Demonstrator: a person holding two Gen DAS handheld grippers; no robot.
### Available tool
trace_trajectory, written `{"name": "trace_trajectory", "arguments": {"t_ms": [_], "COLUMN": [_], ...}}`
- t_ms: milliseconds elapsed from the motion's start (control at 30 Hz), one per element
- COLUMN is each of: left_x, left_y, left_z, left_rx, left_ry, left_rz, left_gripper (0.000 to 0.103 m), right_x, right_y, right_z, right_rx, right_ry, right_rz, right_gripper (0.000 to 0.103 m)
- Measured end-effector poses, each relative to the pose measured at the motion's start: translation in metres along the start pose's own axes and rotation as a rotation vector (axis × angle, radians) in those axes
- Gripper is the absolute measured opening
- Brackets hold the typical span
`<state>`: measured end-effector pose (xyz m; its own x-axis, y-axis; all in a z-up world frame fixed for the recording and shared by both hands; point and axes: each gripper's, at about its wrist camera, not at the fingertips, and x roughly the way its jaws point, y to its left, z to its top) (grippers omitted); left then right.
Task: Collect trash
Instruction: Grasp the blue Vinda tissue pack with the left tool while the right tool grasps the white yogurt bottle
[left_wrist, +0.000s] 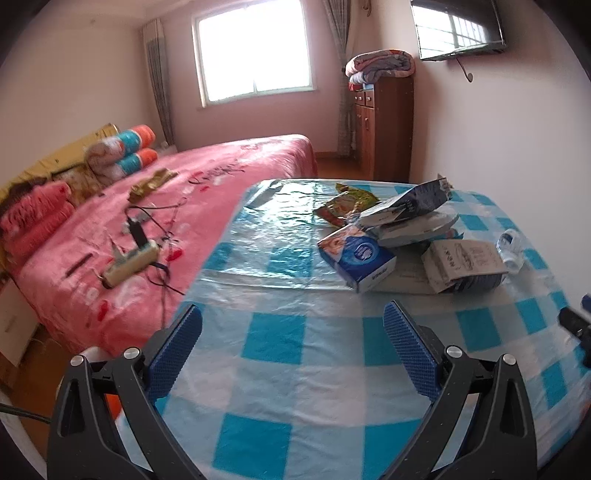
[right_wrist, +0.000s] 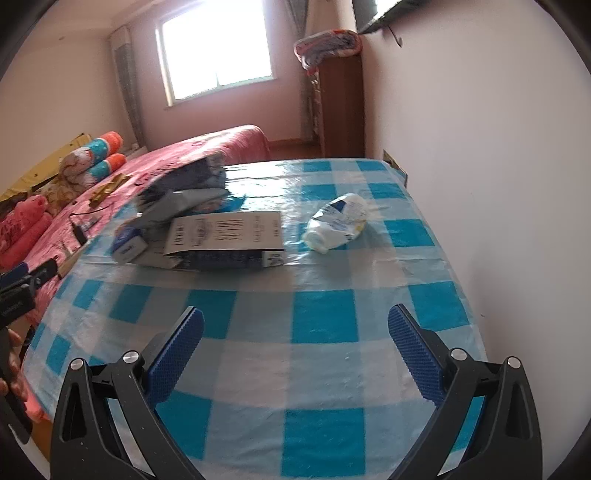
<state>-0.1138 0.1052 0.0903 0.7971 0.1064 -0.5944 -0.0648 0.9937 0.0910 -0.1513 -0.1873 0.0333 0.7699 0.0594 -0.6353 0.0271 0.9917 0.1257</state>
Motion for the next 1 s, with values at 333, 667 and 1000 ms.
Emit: {"name": "trace_trajectory", "arguments": {"t_ms": [333, 667, 1000], "left_x": [0.052, 0.103, 0.135], "left_y": [-0.022, -0.020, -0.027], "left_z": [0.029, 0.046, 0.050], "left_rx": [-0.038, -0.115, -0.120], "left_ry": [0.061, 0.156, 0.213], "left_rz": [-0.077, -0.161, -0.194], "left_gripper": [0.099, 0.099, 0.099], "right_x": [0.039, 0.096, 0.134], "right_y": [-0.049, -0.077, -0.071], "right_z": [0.036, 0.071, 0.090], "right_rx": [0.176, 0.321, 0.281], "right_ry": [0.039, 0.109, 0.142], "right_rz": [0.033, 0.117, 0.089], "right_gripper": [0.099, 0.098, 0.096]}}
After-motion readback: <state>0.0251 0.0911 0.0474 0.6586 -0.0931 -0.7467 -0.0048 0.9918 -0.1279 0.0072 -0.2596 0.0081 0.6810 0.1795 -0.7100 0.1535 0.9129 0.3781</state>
